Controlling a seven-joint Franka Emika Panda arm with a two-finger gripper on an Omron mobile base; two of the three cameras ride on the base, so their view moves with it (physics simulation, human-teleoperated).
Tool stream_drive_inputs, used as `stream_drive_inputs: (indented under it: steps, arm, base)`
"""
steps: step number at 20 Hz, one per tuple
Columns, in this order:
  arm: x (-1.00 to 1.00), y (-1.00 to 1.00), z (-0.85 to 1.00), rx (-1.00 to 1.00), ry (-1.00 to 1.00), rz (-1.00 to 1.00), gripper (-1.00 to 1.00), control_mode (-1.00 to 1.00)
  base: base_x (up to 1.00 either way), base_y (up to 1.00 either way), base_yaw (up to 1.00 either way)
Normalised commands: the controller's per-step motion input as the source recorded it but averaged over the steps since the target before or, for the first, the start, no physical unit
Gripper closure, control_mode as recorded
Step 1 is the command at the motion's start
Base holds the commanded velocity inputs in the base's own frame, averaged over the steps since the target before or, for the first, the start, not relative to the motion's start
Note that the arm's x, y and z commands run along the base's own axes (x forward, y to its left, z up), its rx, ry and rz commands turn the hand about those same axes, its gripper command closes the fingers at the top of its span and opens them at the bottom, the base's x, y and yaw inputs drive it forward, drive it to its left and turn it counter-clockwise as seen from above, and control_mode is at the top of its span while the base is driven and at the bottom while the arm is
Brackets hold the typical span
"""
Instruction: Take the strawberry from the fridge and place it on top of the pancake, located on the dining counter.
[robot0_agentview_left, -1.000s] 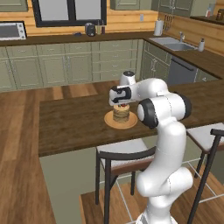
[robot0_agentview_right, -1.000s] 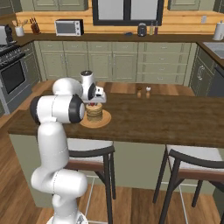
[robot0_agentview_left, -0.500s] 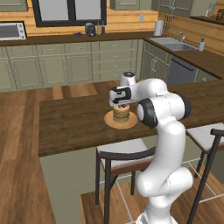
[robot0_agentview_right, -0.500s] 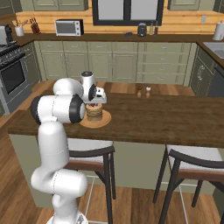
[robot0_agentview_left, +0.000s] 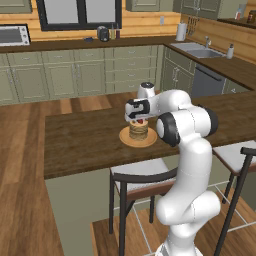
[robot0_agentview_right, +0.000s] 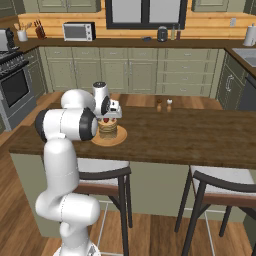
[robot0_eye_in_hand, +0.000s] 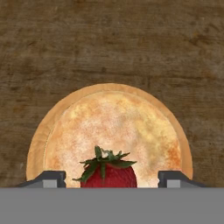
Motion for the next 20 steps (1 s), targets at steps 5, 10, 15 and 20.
stream_drive_inputs:
  steps: [5,10,15,20]
  arm:
    - [0.01,0.0,0.0,0.0,0.0,0.0,-1.0,-1.0]
    - [-0.12,-0.01,0.48,0.0,0.0,0.0,-1.0,-1.0]
    - [-0.74,-0.3,0.71,0.06,0.02,0.0,-1.0,-1.0]
    - [-1.0,-0.45,0.5,0.13,0.08,-0.01,-1.0,-1.0]
  base:
    - [0.0,0.0,0.0]
    - [0.0,0.0,0.0]
    - [0.0,0.0,0.0]
    - [0.0,0.0,0.0]
